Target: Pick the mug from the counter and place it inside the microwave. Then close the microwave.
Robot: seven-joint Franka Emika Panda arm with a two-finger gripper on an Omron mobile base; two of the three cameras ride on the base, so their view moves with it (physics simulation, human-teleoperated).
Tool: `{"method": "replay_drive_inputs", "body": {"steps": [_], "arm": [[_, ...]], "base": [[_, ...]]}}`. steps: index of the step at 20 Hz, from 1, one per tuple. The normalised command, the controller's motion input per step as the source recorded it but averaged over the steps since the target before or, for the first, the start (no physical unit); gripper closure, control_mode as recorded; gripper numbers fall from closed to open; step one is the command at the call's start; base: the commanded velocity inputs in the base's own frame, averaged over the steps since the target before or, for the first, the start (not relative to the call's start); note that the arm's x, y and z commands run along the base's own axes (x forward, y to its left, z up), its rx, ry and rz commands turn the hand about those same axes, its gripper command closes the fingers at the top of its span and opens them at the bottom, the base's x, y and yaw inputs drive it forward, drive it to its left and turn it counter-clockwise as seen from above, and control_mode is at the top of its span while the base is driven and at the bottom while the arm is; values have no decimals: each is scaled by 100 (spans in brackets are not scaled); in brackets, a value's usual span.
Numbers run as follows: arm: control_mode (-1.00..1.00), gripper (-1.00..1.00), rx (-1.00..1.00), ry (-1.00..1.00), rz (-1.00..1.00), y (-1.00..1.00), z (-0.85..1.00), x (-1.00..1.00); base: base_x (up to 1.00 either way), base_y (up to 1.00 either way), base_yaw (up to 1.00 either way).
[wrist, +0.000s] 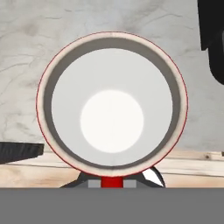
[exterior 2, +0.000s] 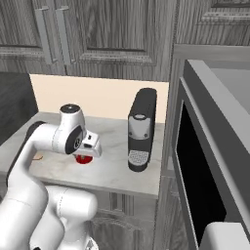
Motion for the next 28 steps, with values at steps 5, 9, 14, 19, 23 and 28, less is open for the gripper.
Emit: {"method": "replay_drive_inputs", "body": {"steps": [5,9,14,19,23,28], "arm": [[-100,100,0,-2,8,0,56,-65],[-100,100,-1,-1,12,0,53,-76],[-100,100,0,1,6,0,45,-72],[-100,100,-2,0,0,0,48,-25],[-100,100,-4,-1,-4,0,58,-19],[-100,100,-1,0,-8,-20,16,-1]], "base": [[0,0,0],[0,0,0],[0,0,0],[0,0,0],[0,0,0],[0,0,0]]}}
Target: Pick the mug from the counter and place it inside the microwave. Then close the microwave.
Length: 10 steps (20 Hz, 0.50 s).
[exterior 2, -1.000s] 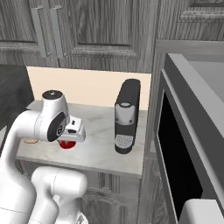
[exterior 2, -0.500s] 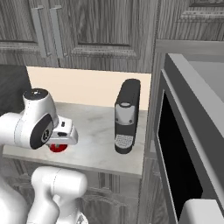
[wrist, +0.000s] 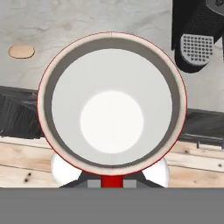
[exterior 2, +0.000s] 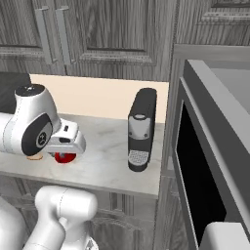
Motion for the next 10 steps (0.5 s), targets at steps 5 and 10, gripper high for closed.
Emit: {"method": "replay_drive_inputs", "body": {"steps": [5,10], "arm": [[-100,100,0,0,-3,-4,0,0],[-100,100,0,0,0,0,0,0]], "base": [[0,0,0],[0,0,0]]}}
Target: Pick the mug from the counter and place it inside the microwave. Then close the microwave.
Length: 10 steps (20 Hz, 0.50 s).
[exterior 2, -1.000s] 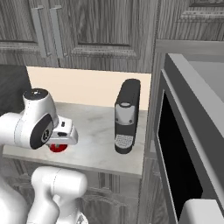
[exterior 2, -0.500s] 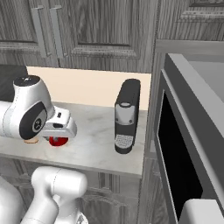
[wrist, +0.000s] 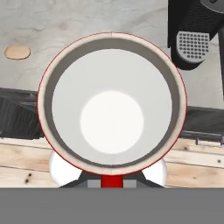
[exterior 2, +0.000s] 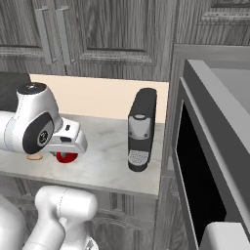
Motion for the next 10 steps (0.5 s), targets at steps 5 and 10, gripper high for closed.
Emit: {"method": "replay_drive_inputs", "body": {"steps": [5,10], "arm": [[100,100,0,0,0,0,0,0],[100,100,0,0,0,0,0,0]], "base": [[-22,3,0],[-68,15,0]]}}
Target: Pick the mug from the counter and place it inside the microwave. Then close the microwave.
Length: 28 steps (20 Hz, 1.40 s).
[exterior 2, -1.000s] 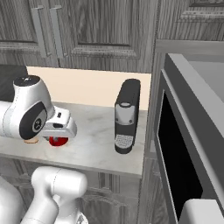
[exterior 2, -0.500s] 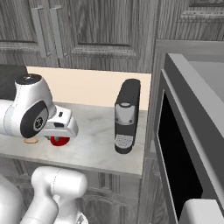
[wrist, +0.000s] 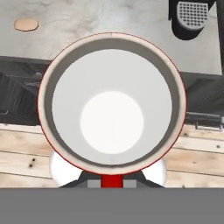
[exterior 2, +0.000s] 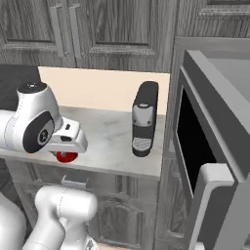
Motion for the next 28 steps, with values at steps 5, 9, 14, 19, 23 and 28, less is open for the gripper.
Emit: {"method": "replay_drive_inputs", "body": {"steps": [5,9,14,19,23,28], "arm": [[100,100,0,0,0,0,0,0],[100,100,0,0,0,0,0,0],[100,100,0,0,0,0,0,0],[100,100,0,0,0,0,0,0],[100,100,0,0,0,0,0,0],[100,100,0,0,0,0,0,0]], "base": [[-74,13,-5],[-96,15,-14],[-99,7,-39],[-87,4,-75],[-60,8,-83],[-37,-19,-71]]}}
